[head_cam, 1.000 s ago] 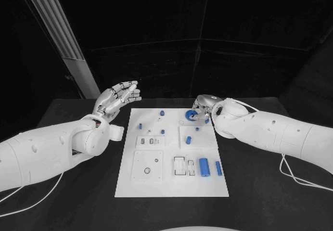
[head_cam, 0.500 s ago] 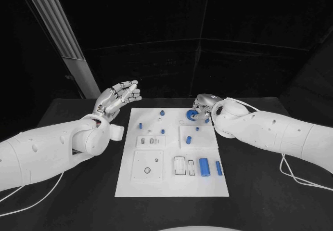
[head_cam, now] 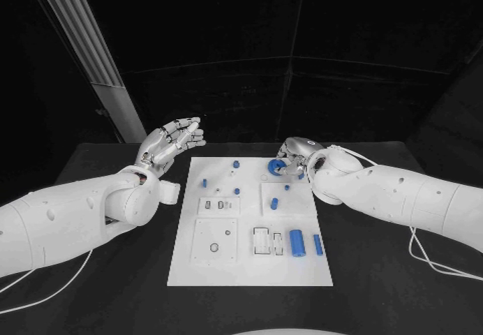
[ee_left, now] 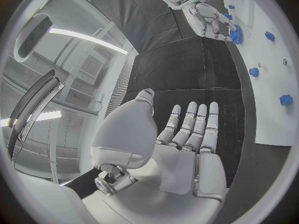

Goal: Assemble the parts on the task board

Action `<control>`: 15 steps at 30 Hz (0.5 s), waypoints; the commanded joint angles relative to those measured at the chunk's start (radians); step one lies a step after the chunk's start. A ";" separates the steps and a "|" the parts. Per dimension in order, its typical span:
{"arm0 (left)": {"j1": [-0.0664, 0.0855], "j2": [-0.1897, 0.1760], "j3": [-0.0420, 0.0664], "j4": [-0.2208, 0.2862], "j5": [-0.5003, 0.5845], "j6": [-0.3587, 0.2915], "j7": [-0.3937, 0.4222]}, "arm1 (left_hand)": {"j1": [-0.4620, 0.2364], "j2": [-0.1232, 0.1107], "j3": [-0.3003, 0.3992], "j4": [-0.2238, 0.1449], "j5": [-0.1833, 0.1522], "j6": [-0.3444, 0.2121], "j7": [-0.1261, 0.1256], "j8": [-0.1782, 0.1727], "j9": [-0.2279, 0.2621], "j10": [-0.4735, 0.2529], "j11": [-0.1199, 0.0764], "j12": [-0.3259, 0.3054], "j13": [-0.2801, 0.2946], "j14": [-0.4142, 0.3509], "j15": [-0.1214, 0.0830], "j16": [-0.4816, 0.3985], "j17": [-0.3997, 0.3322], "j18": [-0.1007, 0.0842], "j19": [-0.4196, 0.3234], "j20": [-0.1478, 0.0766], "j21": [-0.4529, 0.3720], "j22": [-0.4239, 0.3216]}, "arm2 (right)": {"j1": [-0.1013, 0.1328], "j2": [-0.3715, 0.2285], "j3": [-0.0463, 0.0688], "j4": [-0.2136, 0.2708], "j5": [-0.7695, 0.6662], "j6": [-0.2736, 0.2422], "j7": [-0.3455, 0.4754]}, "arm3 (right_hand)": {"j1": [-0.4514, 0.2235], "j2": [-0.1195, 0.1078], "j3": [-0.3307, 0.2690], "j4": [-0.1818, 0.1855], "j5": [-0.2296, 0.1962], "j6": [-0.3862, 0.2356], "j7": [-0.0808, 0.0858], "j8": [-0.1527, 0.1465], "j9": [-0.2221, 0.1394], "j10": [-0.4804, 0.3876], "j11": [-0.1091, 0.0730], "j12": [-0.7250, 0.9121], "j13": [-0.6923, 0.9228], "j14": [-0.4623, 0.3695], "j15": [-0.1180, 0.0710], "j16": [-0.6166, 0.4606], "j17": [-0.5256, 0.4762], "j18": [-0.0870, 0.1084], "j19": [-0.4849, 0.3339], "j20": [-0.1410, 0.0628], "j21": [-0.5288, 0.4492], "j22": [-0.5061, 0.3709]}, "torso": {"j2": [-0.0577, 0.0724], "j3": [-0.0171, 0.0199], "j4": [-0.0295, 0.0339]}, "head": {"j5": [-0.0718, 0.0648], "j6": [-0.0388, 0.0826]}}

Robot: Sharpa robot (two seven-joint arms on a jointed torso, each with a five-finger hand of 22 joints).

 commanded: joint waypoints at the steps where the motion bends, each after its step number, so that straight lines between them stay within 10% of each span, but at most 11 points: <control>1: 0.001 -0.001 0.001 0.002 -0.006 0.012 0.205 | -0.001 0.008 -0.005 -0.001 0.005 -0.008 0.149 0.004 -0.001 -0.003 0.000 -0.002 -0.001 -0.005 0.000 -0.004 -0.001 0.009 -0.004 0.000 0.000 -0.001 | 0.003 -0.006 0.001 0.020 0.049 -0.071 0.050 | -0.007 0.005 0.005 -0.004 -0.002 0.042 -0.036 0.008 0.020 0.104 -0.008 0.003 0.261 0.104 -0.004 0.002 0.264 -0.007 0.104 -0.008 0.003 0.263 | -0.001 -0.0008 0.0000 | 0.000 0.001; 15: 0.001 0.002 0.001 -0.002 -0.006 0.013 0.205 | -0.001 0.008 -0.005 -0.001 0.005 -0.008 0.149 0.004 -0.001 -0.003 0.000 -0.002 -0.001 -0.005 0.000 -0.004 -0.001 0.009 -0.004 0.000 0.000 -0.001 | 0.005 -0.023 0.003 0.105 0.068 -0.139 0.098 | -0.010 0.004 0.006 -0.007 -0.011 0.040 -0.035 0.004 0.020 0.104 -0.007 0.003 0.261 0.104 -0.005 0.002 0.264 -0.007 0.104 -0.010 0.003 0.263 | 0.000 -0.0003 0.0019 | -0.001 0.004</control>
